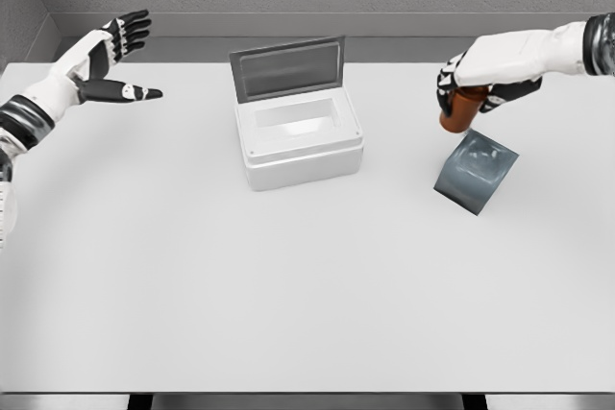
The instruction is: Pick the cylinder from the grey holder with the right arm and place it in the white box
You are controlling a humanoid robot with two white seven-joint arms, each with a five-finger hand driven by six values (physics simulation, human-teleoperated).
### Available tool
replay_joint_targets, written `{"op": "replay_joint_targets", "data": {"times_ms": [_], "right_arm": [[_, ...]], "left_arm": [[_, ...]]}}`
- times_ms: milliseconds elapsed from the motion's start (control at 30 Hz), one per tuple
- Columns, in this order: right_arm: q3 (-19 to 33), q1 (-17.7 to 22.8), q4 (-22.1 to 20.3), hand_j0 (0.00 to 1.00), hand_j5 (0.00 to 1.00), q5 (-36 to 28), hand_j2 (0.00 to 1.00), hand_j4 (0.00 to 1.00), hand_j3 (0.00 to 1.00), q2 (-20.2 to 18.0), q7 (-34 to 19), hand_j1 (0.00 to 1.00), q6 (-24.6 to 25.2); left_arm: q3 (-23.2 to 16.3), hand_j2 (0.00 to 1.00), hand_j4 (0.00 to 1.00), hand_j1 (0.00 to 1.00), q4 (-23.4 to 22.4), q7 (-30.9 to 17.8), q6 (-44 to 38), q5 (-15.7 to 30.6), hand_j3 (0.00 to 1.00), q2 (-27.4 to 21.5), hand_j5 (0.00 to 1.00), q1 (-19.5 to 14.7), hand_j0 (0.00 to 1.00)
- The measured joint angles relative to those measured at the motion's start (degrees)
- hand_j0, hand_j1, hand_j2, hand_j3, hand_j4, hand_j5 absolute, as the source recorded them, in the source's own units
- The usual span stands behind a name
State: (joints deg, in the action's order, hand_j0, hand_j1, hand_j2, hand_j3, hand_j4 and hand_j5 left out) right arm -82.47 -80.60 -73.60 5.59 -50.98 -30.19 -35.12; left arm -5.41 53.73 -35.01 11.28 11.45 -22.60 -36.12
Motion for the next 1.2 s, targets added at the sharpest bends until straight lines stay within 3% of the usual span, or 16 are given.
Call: {"op": "replay_joint_targets", "data": {"times_ms": [367,733,933,1200], "right_arm": [[-0.23,-1.4,4.49,0.37,0.37,0.43,0.37,0.37,0.37,7.16,-2.45,0.37,0.0],[-1.31,-3.17,8.75,0.37,0.37,1.96,0.37,0.37,0.37,13.15,-4.05,0.37,-0.02],[-1.75,-3.95,11.23,0.37,0.37,3.74,0.37,0.37,0.37,16.39,-4.12,0.37,0.0],[-2.04,-5.27,13.58,0.37,0.37,6.07,0.37,0.37,0.37,20.64,-4.08,0.37,0.01]], "left_arm": [[0.09,1.0,1.0,1.0,-1.47,0.0,-0.59,1.67,1.0,5.9,1.0,-0.35,1.0],[-0.01,1.0,1.0,1.0,-1.17,0.0,-0.57,1.75,1.0,8.14,1.0,0.35,1.0],[-0.05,1.0,1.0,1.0,4.06,0.0,-1.94,1.71,1.0,8.37,1.0,4.04,1.0],[0.14,1.0,1.0,1.0,7.5,0.0,-4.23,1.79,1.0,7.86,1.0,3.78,1.0]]}}
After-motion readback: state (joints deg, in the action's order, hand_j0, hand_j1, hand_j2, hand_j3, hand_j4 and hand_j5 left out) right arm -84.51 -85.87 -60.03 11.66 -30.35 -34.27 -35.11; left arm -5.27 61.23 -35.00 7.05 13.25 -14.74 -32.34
